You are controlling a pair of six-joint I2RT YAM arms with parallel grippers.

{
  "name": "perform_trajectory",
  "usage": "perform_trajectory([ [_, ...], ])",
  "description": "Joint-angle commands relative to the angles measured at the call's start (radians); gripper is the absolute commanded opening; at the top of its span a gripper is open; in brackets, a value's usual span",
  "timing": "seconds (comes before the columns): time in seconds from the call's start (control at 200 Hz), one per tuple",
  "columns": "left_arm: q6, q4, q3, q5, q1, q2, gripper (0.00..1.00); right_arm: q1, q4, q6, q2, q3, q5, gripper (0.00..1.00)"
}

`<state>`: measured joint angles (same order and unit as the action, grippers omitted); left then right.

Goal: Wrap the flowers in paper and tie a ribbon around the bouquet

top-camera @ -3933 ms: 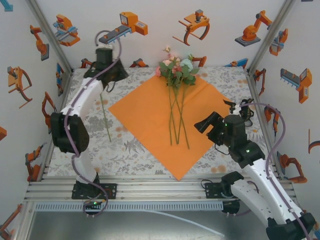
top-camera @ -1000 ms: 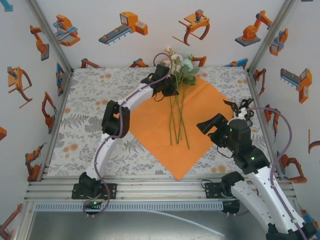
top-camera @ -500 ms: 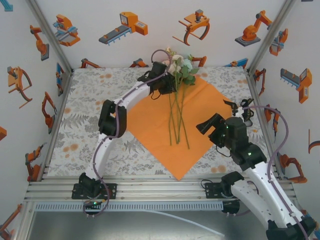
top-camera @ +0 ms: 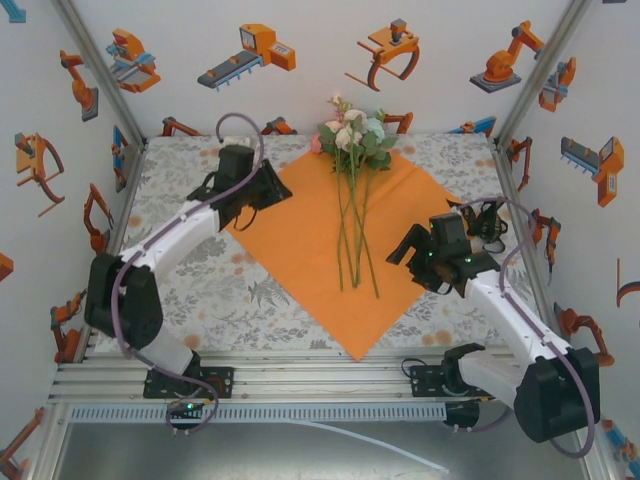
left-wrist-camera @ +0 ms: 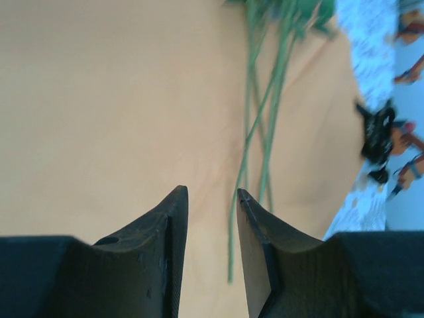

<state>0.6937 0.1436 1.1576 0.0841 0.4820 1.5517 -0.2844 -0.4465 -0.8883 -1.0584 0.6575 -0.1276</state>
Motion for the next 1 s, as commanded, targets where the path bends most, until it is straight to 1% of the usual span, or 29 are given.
perform_trajectory([
  [0.0,0.08,0.05,-0.162,0.002,0.036,-0.103,0.37,-0.022,0.029,-0.052,0.027,-0.082,-0.067,0.78],
  [0.135,0.192,0.062,-0.355,-0.028,0.099,-0.239,0.39,-0.121,-0.004,-0.11,0.045,-0.145,-0.041,0.77],
  [0.19,0.239,0.068,-0.412,-0.046,0.129,-0.282,0.42,-0.152,0.013,-0.144,0.06,-0.181,-0.034,0.76],
  [0.335,0.382,0.072,-0.526,-0.097,0.195,-0.363,0.55,-0.193,0.07,-0.222,0.089,-0.27,-0.005,0.75],
  [0.421,0.454,0.046,-0.577,-0.09,0.215,-0.37,0.63,-0.201,0.096,-0.239,0.093,-0.29,-0.001,0.74],
  [0.496,0.497,0.013,-0.603,-0.079,0.226,-0.361,0.66,-0.212,0.128,-0.259,0.09,-0.301,-0.003,0.72],
  [0.571,0.514,-0.03,-0.61,-0.059,0.237,-0.339,0.68,-0.216,0.162,-0.27,0.087,-0.297,-0.003,0.66],
  [0.676,0.535,-0.049,-0.6,-0.041,0.252,-0.297,0.69,-0.217,0.17,-0.283,0.1,-0.269,-0.006,0.53],
  [0.776,0.556,-0.063,-0.605,-0.043,0.268,-0.265,0.69,-0.217,0.16,-0.291,0.134,-0.251,-0.006,0.47],
  [0.861,0.573,-0.128,-0.618,-0.015,0.271,-0.229,0.69,-0.217,0.191,-0.303,0.157,-0.259,-0.003,0.36],
  [0.906,0.586,-0.155,-0.619,0.005,0.274,-0.208,0.69,-0.217,0.211,-0.313,0.162,-0.261,-0.009,0.29],
  [0.996,0.587,-0.165,-0.613,0.006,0.294,-0.184,0.69,-0.217,0.245,-0.325,0.166,-0.26,-0.028,0.19],
])
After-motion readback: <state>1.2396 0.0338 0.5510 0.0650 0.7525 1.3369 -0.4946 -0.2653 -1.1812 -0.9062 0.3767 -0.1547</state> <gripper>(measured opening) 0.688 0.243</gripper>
